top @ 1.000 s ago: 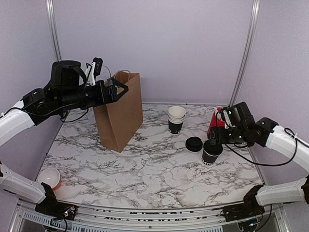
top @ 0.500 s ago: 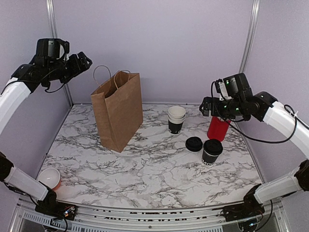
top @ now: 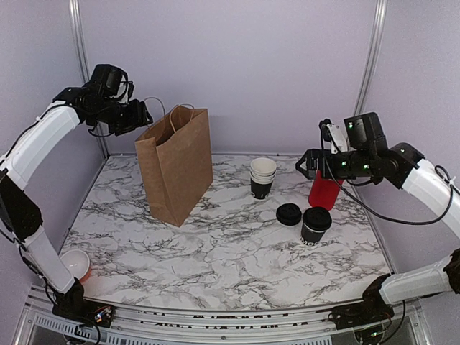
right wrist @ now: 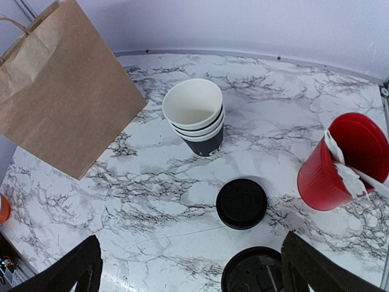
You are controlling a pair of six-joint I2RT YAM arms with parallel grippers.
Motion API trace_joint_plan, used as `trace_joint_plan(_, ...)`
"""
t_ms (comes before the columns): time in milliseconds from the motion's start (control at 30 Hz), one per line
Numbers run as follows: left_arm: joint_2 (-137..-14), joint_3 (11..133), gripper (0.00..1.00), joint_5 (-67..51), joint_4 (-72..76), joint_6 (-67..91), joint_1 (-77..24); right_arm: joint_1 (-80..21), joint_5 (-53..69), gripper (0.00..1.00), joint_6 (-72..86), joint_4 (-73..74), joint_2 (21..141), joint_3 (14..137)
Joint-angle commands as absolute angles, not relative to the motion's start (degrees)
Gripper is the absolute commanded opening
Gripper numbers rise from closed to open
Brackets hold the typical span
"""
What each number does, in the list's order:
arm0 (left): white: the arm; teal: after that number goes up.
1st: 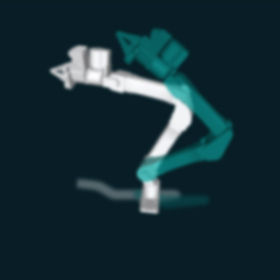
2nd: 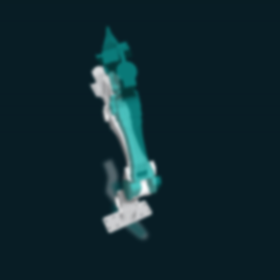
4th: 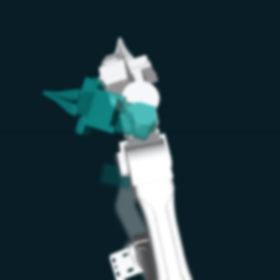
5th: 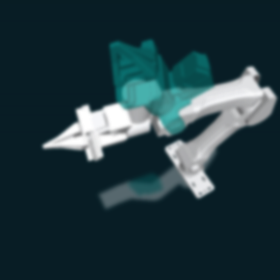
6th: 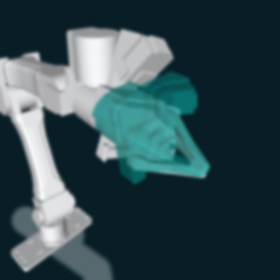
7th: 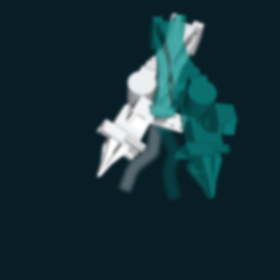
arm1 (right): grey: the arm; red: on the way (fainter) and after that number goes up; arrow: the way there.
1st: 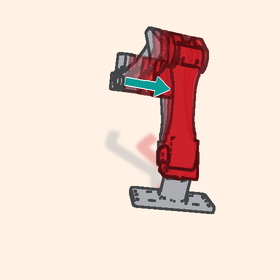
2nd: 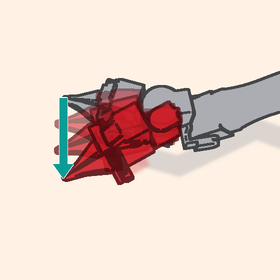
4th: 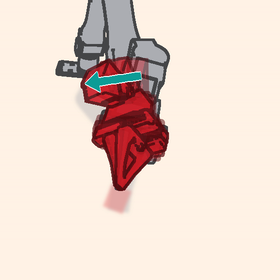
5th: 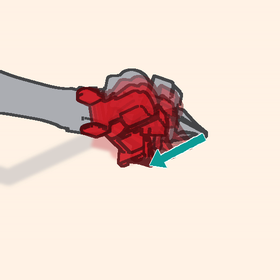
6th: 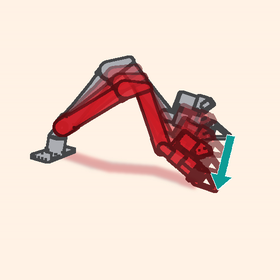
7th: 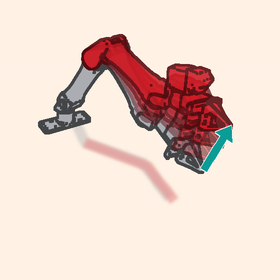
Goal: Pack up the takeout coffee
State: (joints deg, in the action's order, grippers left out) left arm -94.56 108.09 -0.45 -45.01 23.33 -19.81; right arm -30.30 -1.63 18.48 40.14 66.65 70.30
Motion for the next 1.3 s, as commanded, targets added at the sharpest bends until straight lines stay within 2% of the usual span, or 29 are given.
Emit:
trace_joint_plan(0, -97.7, 109.8, 0.63, -3.0, -50.0, 21.6, -19.8, -30.1, 1.3, 1.00, 14.9, 39.2, 66.0, 73.3)
trace_joint_plan(167, -100.7, 112.8, 0.54, -4.6, -51.4, 20.0, -19.8, -30.1, 1.1, 1.00, 15.2, 37.6, 67.1, 70.3)
trace_joint_plan(467, -98.3, 110.2, 0.01, -4.1, -51.9, 15.0, -19.8, -31.4, -5.1, 1.00, 18.2, 43.3, 67.1, 68.7)
trace_joint_plan(733, -87.7, 108.2, 0.00, -2.9, -51.4, 13.7, -24.0, -38.9, -14.1, 1.00, 24.2, 53.3, 69.7, 70.1)
trace_joint_plan(967, -77.5, 97.7, 0.00, 1.8, -50.3, 14.3, -30.9, -40.7, -16.8, 1.00, 31.4, 54.5, 68.0, 63.9)
trace_joint_plan(1267, -68.9, 85.2, 0.00, -4.9, -44.4, 14.2, -34.9, -41.8, -22.8, 1.00, 35.8, 53.2, 70.4, 61.2)
